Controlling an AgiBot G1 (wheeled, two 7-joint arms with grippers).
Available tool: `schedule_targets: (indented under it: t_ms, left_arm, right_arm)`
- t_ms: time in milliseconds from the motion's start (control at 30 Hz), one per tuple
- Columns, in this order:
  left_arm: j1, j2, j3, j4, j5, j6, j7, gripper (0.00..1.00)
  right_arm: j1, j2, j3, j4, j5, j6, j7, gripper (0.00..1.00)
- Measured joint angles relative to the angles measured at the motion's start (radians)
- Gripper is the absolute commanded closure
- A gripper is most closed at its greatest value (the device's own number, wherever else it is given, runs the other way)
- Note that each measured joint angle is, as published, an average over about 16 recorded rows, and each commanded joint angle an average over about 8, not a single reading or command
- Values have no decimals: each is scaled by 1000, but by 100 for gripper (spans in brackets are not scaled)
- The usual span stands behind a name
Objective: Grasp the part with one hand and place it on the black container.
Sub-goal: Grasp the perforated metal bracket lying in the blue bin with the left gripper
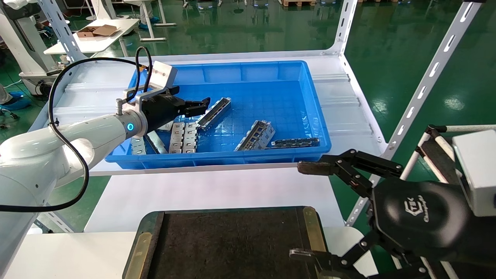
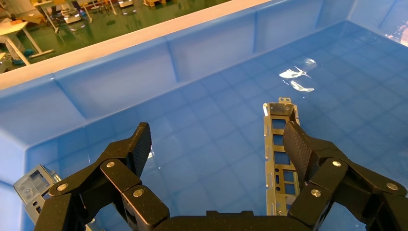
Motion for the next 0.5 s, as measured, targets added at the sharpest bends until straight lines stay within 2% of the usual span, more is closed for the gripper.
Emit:
schedule_targets:
  t_ms: [500]
  left_arm:
    - [17,2,5,-11,5,15,-14,0]
  right_arm:
    - [0,0,0,0,0,0,0,0]
